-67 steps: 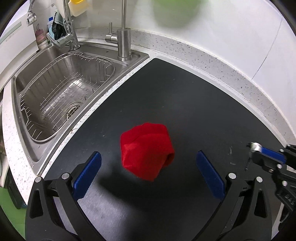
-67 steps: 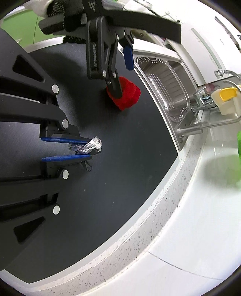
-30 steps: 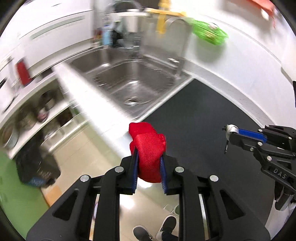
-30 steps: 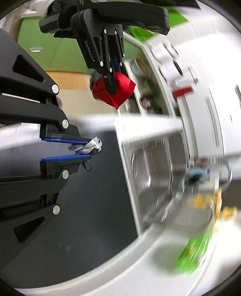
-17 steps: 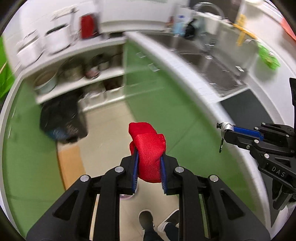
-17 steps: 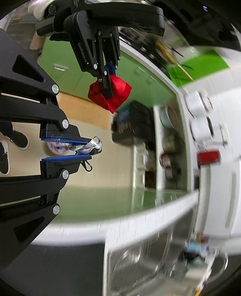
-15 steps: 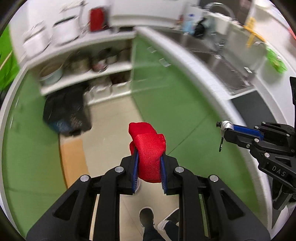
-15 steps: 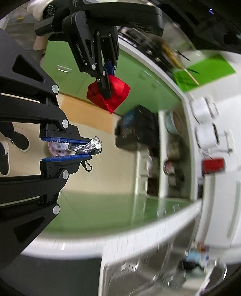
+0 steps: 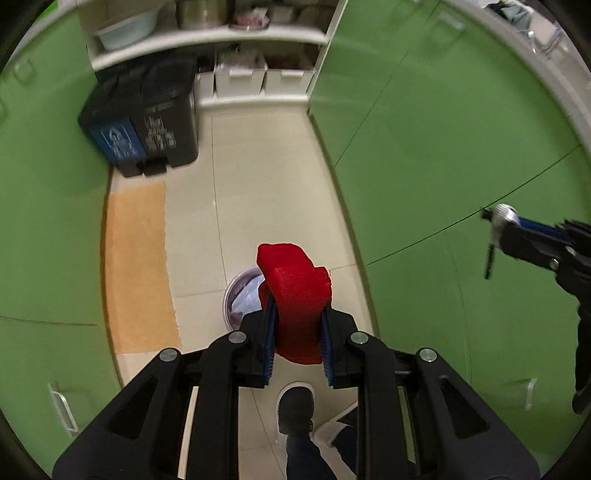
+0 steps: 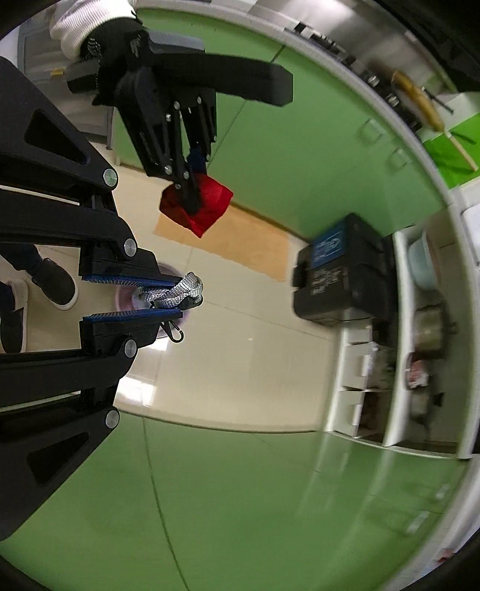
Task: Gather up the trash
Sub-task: 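Carry the red cloth and metal clip over the pink wastebasket, then open the left tool to drop the cloth while the right tool drops the clip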
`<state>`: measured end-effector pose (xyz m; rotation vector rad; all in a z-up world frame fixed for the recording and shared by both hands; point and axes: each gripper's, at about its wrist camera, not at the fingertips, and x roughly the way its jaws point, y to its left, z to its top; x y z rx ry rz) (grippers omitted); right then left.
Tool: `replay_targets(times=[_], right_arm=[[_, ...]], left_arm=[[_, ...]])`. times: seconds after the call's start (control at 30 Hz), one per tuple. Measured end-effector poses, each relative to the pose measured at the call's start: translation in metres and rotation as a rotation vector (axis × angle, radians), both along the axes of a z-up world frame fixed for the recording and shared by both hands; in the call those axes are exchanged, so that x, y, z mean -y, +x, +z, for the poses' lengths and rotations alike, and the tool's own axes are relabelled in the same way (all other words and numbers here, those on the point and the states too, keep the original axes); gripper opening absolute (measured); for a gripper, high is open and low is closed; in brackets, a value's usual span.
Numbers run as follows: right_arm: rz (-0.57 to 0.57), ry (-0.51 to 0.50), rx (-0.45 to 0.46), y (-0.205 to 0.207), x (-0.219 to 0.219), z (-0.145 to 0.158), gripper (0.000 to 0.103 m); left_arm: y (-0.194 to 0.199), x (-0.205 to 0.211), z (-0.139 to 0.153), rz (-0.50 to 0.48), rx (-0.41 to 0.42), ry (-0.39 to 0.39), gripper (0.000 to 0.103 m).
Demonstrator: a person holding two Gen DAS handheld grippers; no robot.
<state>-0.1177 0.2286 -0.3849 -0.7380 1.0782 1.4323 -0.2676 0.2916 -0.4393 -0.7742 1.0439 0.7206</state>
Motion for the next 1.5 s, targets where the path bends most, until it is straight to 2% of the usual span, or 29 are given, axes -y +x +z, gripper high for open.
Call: replay_targets(times=[0.1,0.13,0.17,0.2,0.23,0.3,0.43,0.73,1.03,1.07,1.13,1.17,1.2,1.5], right_arm=[[-0.012,-0.027,-0.014,0.001,0.001,-0.036,0.011],[-0.016,-0.038,-0.017,0.002,0.002,-0.048,0.011],[-0.017,-0.044,-0.018,0.002,0.002,-0.054,0.011],[-0.019,-0.051,-0.018,0.002,0.002,-0.062,0.011],[-0.020,-0.056,-0.019,0.001,0.000,-0.068,0.011],[-0.017,-0.063,-0.015,-0.001,-0.001,-0.076,0.011],[-0.002,-0.072,-0.017,-0.008,-0.007,-0.085,0.011],[0.068,-0.082,-0.043,-0.042,-0.029,-0.094,0.011],[0.123,-0.104,-0.059,-0.071,-0.055,-0.136,0.013],[0.126,-0.106,-0.053,-0.073,-0.056,-0.139,0.017],[0.122,-0.105,-0.042,-0.075,-0.058,-0.144,0.047],[0.114,-0.096,-0.034,-0.075,-0.056,-0.144,0.085],[0.108,-0.084,-0.033,-0.075,-0.055,-0.143,0.095],[0.083,-0.117,0.006,-0.068,-0.048,-0.139,0.097]], left_arm=[[-0.001,-0.002,-0.036,0.001,-0.008,-0.005,0.023],[-0.001,-0.003,-0.044,0.004,-0.015,-0.006,0.030],[-0.002,-0.003,-0.050,0.009,-0.019,-0.008,0.051],[-0.004,-0.004,-0.057,0.019,-0.016,-0.007,0.081],[-0.006,-0.004,-0.061,0.030,-0.006,0.003,0.089],[-0.009,-0.004,-0.065,0.035,0.005,0.009,0.099],[-0.020,-0.008,-0.070,0.062,-0.009,-0.012,0.100],[-0.063,-0.022,-0.043,0.131,-0.042,0.019,0.100],[-0.107,-0.032,-0.055,0.207,-0.051,0.020,0.100],[-0.111,-0.031,-0.056,0.214,-0.050,0.019,0.100],[-0.116,-0.029,-0.057,0.225,-0.049,0.018,0.100],[-0.117,-0.029,-0.057,0.228,-0.049,0.018,0.100],[-0.119,-0.028,-0.056,0.231,-0.048,0.017,0.100],[-0.111,-0.026,-0.045,0.211,-0.053,0.024,0.100]])
